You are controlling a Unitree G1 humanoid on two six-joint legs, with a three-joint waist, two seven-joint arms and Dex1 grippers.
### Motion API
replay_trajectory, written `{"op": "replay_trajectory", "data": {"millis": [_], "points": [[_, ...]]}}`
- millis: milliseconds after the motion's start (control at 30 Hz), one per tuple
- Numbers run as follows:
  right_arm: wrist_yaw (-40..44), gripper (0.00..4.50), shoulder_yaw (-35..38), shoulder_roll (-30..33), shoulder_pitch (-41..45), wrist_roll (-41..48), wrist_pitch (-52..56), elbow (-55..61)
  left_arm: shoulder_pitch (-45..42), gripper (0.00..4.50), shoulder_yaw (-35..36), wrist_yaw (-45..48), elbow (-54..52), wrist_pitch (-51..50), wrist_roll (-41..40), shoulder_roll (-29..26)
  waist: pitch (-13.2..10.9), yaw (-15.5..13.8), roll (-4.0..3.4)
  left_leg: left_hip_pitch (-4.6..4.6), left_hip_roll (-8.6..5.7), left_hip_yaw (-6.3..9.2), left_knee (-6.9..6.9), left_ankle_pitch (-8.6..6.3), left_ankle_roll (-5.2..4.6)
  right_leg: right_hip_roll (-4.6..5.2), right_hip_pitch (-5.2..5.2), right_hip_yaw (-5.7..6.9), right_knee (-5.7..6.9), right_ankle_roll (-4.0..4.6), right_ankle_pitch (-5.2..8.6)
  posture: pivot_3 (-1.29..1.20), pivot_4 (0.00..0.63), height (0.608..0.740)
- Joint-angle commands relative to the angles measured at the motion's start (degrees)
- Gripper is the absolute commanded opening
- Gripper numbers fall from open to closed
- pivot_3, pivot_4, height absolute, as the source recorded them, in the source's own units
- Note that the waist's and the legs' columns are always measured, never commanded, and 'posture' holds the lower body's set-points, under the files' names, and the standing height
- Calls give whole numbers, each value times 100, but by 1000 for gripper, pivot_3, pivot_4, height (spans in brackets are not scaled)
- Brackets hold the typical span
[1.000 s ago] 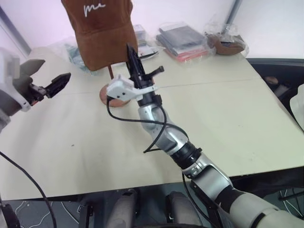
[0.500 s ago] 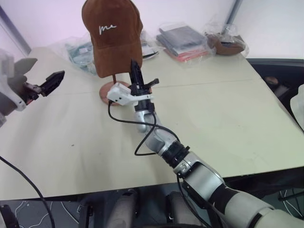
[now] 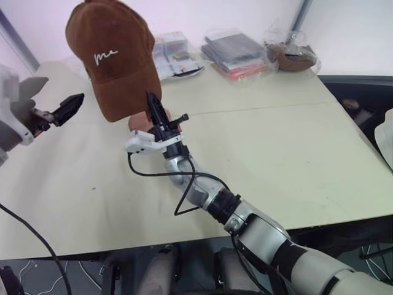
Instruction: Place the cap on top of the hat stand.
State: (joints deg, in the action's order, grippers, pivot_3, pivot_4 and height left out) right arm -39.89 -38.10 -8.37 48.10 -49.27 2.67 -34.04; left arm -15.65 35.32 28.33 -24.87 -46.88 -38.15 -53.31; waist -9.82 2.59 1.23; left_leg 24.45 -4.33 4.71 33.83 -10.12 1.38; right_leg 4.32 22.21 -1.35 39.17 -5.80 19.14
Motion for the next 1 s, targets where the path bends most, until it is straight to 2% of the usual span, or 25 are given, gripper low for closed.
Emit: {"op": "replay_trajectory", "data": {"millis": [33, 733, 833, 1000], "points": [[33, 86, -70, -116, -172, -35, -126, 124, -34, 4115, 241, -10, -145, 28, -17, -119, 0, -1, 1, 0, 0, 0, 0, 0, 0, 0, 0, 0, 0, 0, 0, 0, 150, 740], [5, 86, 193, -39, -150, 12, 61, 127, -197, 4115, 45, 33, -58, 52, -6, -137, 1, -1, 1, 0, 0, 0, 0, 0, 0, -1, -1, 0, 0, 0, 0, 0, 150, 740], [82, 997, 175, -8, -183, 28, 2, 125, -204, 4115, 38, 44, -49, 58, 4, -132, 1, -1, 1, 0, 1, 0, 0, 0, 1, -1, -1, -1, 0, 0, 0, 0, 150, 740], [310, 3515, 106, 37, -286, 6, -72, 166, -202, 4115, 22, 35, -59, 61, 6, -110, 1, -2, 1, 0, 1, 0, 0, 0, 1, -1, -1, 0, 0, 0, 0, 0, 150, 740]]}}
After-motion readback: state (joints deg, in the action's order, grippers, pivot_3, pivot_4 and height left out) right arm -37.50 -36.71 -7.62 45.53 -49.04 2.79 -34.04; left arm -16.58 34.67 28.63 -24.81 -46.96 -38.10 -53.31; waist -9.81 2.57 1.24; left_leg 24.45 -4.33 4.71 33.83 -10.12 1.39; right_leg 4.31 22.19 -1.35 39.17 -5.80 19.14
